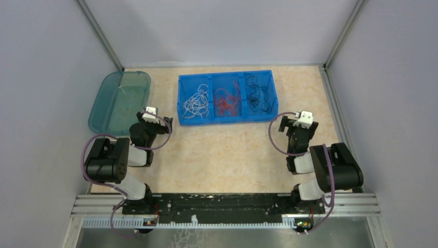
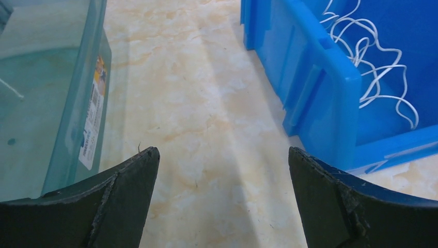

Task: Untangle the cables

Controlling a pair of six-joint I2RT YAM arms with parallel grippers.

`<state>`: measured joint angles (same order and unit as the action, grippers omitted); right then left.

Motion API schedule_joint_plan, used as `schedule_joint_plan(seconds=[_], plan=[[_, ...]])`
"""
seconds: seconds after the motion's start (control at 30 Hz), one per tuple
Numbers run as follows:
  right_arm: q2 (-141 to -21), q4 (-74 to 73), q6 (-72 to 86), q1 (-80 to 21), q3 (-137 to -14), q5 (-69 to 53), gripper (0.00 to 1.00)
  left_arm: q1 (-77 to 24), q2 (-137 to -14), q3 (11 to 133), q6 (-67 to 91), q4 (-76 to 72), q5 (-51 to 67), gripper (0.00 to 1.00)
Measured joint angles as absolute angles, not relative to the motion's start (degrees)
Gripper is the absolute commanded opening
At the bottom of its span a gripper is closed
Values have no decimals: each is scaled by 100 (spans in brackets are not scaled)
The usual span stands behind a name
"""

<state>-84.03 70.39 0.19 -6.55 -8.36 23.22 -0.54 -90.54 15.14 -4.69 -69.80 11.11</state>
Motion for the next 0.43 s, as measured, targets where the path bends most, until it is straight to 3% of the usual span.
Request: schedule_joint_plan(seconds=[0.43], plan=[[-8403,7026,19,-650,-834,2252,99,-58,-9054,1507,-497,-6866,937,100]])
